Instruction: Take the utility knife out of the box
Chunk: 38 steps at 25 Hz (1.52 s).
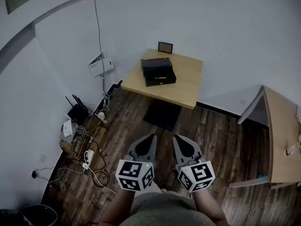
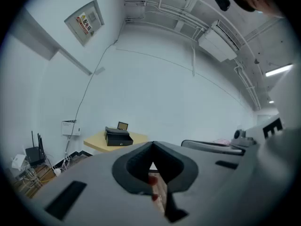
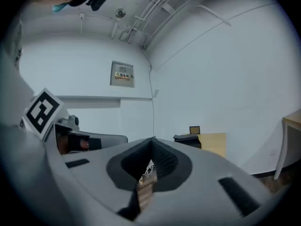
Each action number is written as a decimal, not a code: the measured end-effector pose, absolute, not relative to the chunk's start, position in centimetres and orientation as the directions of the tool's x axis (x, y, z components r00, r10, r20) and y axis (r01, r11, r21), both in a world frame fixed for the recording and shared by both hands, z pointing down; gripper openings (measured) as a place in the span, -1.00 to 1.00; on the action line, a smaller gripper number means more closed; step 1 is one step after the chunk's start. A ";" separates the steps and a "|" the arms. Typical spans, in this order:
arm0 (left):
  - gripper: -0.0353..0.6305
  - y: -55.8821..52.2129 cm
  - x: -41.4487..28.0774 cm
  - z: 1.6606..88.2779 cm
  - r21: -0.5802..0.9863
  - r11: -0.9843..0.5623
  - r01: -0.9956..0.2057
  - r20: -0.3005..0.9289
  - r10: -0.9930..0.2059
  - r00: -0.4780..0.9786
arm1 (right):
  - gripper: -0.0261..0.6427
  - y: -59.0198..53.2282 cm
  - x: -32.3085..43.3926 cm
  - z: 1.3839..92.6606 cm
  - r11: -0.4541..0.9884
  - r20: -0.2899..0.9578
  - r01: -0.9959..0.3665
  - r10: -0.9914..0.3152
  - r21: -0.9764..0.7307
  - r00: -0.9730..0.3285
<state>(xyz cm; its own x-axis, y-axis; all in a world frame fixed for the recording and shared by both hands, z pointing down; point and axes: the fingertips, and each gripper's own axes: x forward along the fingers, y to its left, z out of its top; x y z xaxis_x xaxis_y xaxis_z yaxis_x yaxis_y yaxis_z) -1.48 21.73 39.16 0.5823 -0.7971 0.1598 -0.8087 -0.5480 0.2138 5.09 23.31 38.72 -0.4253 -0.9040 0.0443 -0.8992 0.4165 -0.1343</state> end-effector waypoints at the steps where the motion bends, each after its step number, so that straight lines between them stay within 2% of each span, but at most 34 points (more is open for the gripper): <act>1: -0.88 22.0 -1.3 39.2 0.215 -0.549 -0.807 0.162 -0.795 0.584 | -0.92 23.5 5.2 38.6 0.417 0.046 -0.899 -0.904 -0.132 -0.426; 13: -0.88 23.1 -0.9 39.4 0.207 -0.524 -0.826 0.165 -0.813 0.558 | -0.92 24.8 5.8 38.7 0.426 0.054 -0.890 -0.897 -0.160 -0.439; 22: -0.88 20.4 -0.9 41.0 0.277 -0.513 -0.812 0.188 -0.800 0.570 | -0.92 22.6 5.1 40.1 0.459 0.106 -0.863 -0.867 -0.209 -0.487; 38: -0.88 3.1 -2.0 42.1 0.300 -0.535 -0.790 0.224 -0.765 0.604 | -0.92 4.4 2.8 40.7 0.479 0.138 -0.851 -0.847 -0.216 -0.512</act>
